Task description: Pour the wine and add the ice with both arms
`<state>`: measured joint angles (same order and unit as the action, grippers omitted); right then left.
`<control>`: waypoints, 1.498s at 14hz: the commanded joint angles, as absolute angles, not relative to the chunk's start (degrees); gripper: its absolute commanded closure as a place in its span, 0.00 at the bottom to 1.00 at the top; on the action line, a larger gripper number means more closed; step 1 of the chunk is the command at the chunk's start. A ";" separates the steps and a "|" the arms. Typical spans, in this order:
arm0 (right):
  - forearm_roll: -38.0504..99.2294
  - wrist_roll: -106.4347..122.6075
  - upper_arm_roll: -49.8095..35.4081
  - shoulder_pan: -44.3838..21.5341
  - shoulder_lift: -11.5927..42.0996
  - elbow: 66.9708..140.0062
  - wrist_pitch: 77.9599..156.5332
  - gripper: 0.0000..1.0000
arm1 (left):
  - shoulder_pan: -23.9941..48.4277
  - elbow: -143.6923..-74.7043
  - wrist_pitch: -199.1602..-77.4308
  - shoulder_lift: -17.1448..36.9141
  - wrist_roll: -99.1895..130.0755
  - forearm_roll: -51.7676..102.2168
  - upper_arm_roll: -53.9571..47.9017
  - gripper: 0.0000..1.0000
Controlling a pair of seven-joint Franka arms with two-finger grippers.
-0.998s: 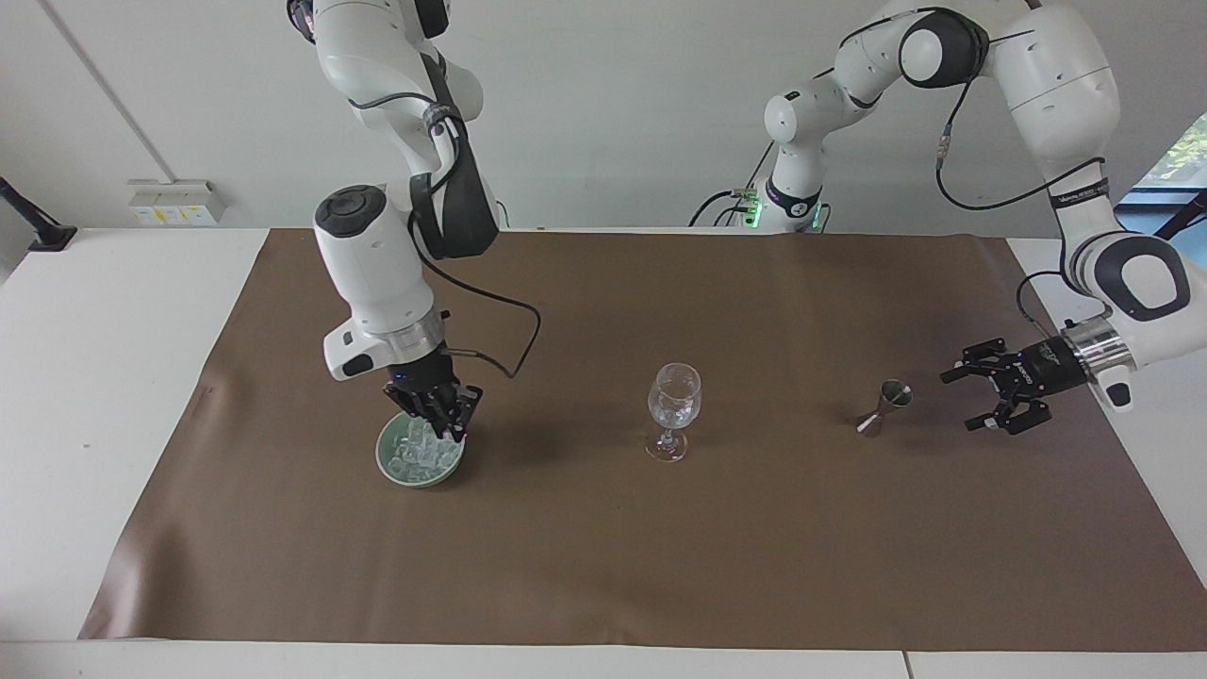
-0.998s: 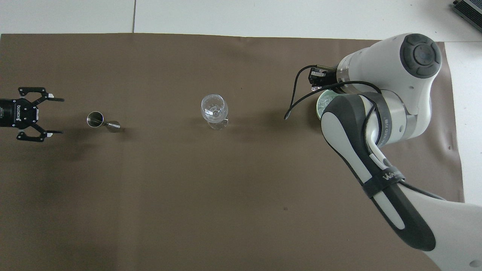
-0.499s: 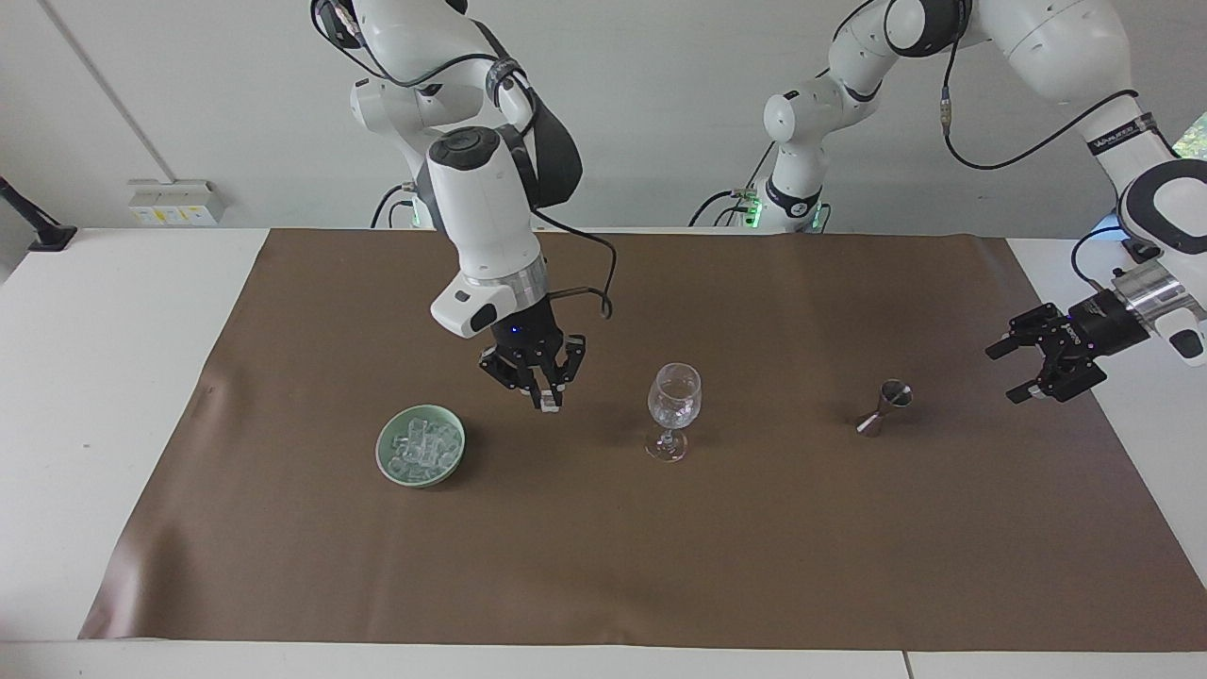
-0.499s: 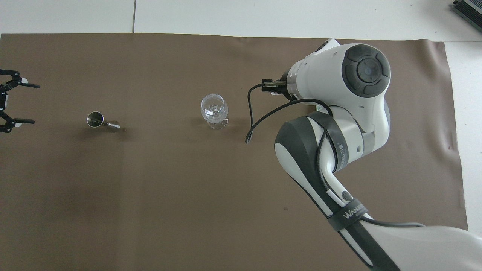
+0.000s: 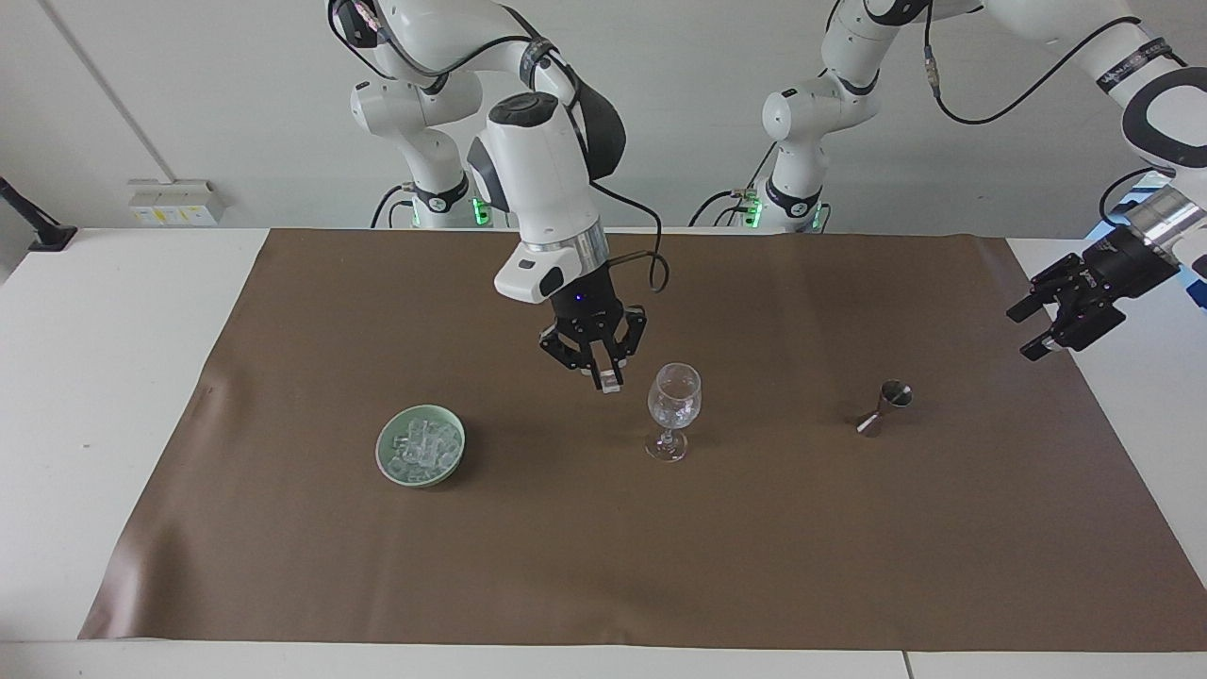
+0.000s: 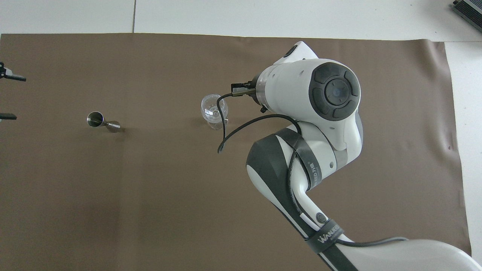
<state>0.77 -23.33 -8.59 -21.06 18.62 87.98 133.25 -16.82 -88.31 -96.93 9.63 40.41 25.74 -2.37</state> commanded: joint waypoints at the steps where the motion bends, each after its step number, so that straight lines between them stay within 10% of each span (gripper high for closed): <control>1: 0.35 -28.02 -9.14 -22.75 18.63 87.80 135.53 1.00 | -12.67 -88.07 -96.24 6.69 38.77 18.83 -2.02 0.00; 21: 1.05 -34.28 -10.46 -24.43 20.21 86.75 135.62 1.00 | -3.25 -88.24 -87.54 -1.76 5.66 -2.17 -4.47 0.00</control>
<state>0.87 -32.88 -9.98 -24.39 19.44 86.96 135.25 -3.93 -87.99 -89.35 -0.74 9.84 1.68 -3.39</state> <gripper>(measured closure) 0.762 0.000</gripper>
